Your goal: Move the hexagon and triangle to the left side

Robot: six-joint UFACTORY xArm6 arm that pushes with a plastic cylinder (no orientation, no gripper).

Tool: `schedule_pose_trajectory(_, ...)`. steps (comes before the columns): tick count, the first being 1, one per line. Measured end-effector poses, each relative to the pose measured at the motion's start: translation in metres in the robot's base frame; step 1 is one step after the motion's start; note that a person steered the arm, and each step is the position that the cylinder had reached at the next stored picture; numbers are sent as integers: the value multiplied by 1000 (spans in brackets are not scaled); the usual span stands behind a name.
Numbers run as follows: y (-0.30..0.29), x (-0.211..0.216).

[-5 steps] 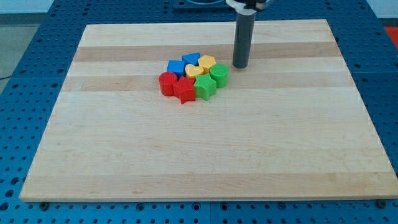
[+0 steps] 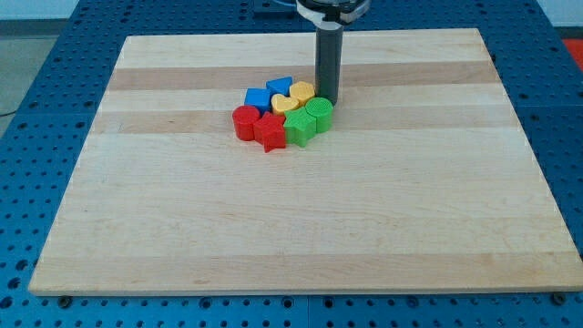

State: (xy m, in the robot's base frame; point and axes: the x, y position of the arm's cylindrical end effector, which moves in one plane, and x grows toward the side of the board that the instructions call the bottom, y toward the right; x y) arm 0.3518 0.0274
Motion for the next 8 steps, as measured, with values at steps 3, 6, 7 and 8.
schedule_pose_trajectory(3,-51,-19)
schedule_pose_trajectory(6,-94,-61)
schedule_pose_trajectory(7,-105,-59)
schedule_pose_trajectory(8,-113,-47)
